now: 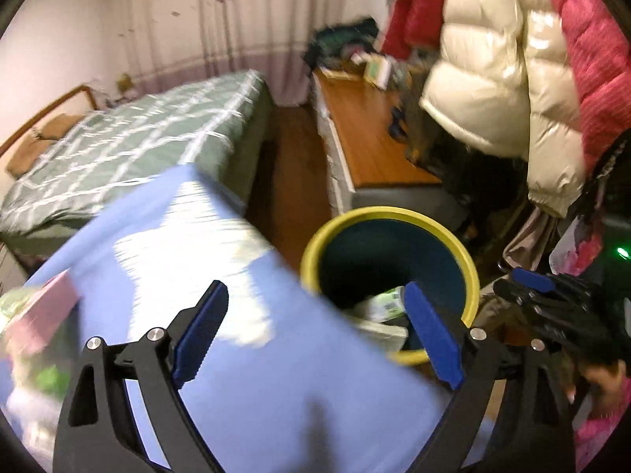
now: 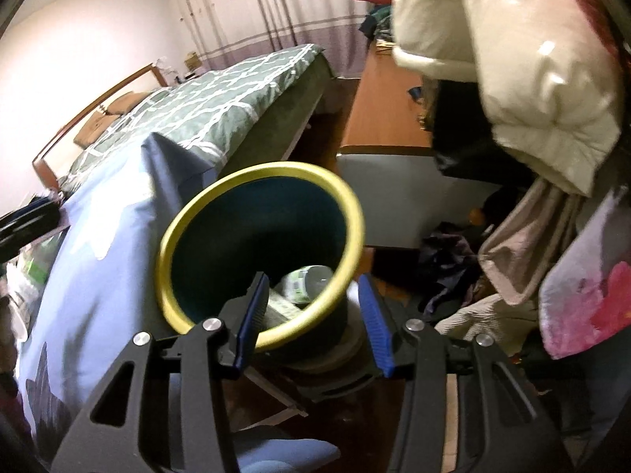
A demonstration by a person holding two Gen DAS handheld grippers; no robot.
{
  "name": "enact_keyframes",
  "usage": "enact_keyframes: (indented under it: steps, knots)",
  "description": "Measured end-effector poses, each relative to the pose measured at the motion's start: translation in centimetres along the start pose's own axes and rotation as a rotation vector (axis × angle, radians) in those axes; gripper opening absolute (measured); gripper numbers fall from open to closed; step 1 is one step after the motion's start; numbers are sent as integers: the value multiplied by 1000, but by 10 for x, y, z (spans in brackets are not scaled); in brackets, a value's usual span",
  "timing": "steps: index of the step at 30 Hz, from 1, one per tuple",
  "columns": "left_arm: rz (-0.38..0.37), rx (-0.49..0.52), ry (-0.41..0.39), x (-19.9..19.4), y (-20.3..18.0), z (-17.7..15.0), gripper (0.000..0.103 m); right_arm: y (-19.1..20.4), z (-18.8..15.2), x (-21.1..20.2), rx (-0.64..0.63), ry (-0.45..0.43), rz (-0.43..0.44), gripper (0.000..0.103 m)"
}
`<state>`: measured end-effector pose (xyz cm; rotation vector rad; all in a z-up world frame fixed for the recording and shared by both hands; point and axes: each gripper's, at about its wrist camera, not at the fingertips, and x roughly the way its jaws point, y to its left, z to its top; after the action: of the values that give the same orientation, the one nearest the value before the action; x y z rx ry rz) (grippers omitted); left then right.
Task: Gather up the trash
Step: 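Grasp the white foam net with the right gripper and lift it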
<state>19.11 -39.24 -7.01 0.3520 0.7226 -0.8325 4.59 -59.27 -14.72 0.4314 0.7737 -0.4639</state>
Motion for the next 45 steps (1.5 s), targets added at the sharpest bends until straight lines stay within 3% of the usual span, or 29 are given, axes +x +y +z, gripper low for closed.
enact_keyframes:
  steps: [6,11,14,20,26,34,45]
  knots:
    - [159,-105,-88,-85,75,-64,92,43,-2,4,-70,16,42,45]
    - [347,-240,-114,-143,145,-129,93,95,0,4,-157,18,89,45]
    - [405,-355,-135,-167,187,-165,94,131,2,2,-206,10,123,45]
    - [537,-532,-180,-189,252,-219,94,228,4,-5,-329,-11,281,45]
    - [555,-599,-197,-194,279,-253,94,329,-6,-3,-474,29,468,45]
    - [551,-569,-189,-189,266,-250,95,420,-14,8,-628,40,567,45]
    - [528,-559,-184,-186,261,-249,95,451,-23,32,-662,78,591,43]
